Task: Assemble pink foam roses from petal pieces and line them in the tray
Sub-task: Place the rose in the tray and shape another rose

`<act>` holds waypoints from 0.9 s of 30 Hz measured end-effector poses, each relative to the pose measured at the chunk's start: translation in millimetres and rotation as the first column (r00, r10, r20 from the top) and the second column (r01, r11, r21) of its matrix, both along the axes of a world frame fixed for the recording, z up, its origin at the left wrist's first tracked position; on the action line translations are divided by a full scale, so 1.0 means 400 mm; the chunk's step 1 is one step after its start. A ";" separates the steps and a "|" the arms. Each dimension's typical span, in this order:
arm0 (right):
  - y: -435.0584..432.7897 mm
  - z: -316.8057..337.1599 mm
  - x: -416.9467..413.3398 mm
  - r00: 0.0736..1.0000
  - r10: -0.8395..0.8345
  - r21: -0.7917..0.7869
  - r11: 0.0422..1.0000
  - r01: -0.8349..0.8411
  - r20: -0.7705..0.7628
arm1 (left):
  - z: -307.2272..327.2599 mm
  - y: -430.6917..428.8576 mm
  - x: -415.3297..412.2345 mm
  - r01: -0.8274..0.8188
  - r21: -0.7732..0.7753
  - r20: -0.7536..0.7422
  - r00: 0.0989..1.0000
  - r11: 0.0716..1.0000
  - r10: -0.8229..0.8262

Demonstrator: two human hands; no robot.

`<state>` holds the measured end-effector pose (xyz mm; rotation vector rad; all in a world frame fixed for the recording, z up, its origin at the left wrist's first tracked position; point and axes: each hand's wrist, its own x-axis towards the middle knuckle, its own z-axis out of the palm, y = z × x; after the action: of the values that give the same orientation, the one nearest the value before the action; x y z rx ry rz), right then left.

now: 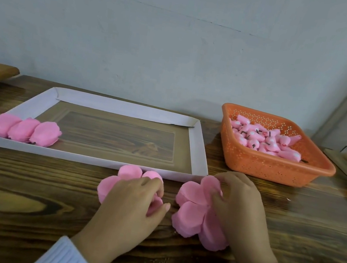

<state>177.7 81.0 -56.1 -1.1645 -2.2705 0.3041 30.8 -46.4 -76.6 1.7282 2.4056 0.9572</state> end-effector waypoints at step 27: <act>0.019 0.005 0.010 0.993 -0.013 -0.159 0.987 0.031 0.117 | -0.020 0.002 -0.006 0.020 0.016 -0.046 0.999 1.000 -0.019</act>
<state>181.8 88.6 -53.9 -1.3191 -2.3669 0.4285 28.5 -45.7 -84.8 1.7951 2.4100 0.9489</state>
